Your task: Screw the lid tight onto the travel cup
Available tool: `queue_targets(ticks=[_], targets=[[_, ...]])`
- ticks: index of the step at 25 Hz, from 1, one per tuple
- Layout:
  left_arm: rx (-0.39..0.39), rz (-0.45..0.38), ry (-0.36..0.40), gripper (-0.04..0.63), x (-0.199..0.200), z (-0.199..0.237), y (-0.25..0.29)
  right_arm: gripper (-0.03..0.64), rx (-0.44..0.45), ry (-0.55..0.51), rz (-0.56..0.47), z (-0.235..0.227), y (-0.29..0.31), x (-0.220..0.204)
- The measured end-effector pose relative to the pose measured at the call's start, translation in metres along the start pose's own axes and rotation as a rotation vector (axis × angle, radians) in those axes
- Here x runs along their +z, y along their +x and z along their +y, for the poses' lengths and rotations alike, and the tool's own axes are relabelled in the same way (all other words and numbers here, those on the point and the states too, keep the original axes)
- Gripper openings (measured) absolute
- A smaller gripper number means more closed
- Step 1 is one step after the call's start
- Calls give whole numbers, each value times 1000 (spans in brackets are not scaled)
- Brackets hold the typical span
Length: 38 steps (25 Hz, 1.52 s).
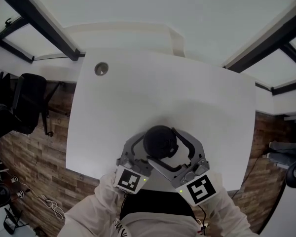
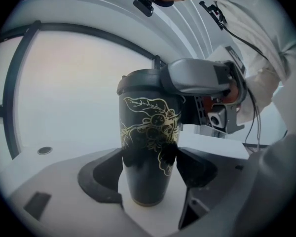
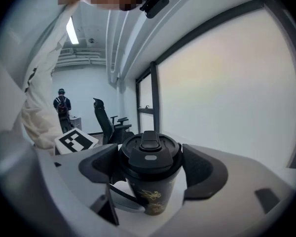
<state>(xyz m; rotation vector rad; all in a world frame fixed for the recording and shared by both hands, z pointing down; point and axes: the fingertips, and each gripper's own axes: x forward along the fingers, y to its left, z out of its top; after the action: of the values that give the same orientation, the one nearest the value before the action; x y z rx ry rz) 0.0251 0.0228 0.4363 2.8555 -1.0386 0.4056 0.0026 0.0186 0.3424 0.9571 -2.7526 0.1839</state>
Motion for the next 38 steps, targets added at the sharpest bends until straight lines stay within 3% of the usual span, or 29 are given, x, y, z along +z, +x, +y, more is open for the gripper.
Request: queue_targets(ticks=[9, 12, 15, 19, 25, 27, 29, 32, 38], targets=[[129, -22, -33, 347, 1, 2, 1, 417, -341, 86, -21, -5, -3, -1], [133, -27, -48, 347, 0, 3, 1, 417, -358, 116, -7, -4, -3, -7], [106, -35, -47, 347, 1, 1, 0, 417, -279, 116, -44, 1, -6, -3], [53, -43, -40, 347, 1, 0, -2, 419, -115, 35, -36, 7, -15, -2], [-93, -34, 15, 347, 0, -2, -2, 420, 185, -34, -21, 5, -12, -3], [-145, -28, 27, 347, 0, -1, -1, 420, 264, -74, 30, 10, -8, -13], [-191, -23, 33, 347, -1, 0, -1, 419, 292, -119, 58, 11, -5, -22], [-243, -15, 44, 347, -3, 1, -2, 419, 297, -153, 15, 8, 2, -17], [-271, -7, 39, 347, -6, 3, -1, 419, 344, -158, -10, 10, 7, -15]])
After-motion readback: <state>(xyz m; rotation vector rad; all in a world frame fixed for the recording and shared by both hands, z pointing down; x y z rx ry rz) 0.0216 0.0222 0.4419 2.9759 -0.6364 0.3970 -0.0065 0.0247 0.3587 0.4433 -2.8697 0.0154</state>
